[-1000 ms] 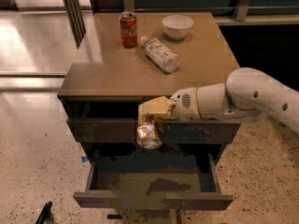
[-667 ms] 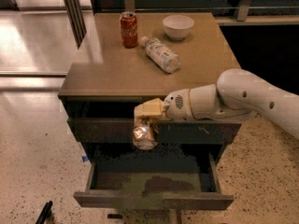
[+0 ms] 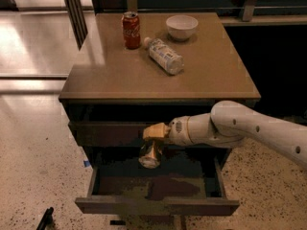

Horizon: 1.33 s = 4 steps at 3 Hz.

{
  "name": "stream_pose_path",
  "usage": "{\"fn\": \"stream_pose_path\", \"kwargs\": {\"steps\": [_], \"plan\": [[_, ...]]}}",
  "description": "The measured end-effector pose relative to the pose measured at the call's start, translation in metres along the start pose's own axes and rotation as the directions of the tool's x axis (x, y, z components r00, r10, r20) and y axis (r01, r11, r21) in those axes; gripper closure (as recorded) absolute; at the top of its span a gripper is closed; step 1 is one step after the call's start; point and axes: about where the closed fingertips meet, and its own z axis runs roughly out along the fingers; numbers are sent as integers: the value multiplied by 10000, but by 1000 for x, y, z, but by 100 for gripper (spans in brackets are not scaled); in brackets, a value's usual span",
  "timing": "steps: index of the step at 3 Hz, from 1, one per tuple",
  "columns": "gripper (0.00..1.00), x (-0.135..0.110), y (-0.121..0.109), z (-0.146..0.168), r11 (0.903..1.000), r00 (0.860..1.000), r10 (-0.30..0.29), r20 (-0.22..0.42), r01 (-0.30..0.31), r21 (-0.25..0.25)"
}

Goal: Place orange can into middle drawer

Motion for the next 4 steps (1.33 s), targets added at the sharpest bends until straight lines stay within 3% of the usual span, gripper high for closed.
{"fn": "stream_pose_path", "kwargs": {"steps": [1, 2, 3, 4], "plan": [[100, 16, -39, 7, 9923, 9933, 1013, 564, -1049, 651], [100, 28, -70, 14, 9776, 9826, 1608, 933, -1715, 1220], [100, 36, -98, 29, 9632, 9729, 2163, 821, -2264, 1448], [100, 37, -99, 29, 9624, 9724, 2191, 805, -2290, 1460]]}}
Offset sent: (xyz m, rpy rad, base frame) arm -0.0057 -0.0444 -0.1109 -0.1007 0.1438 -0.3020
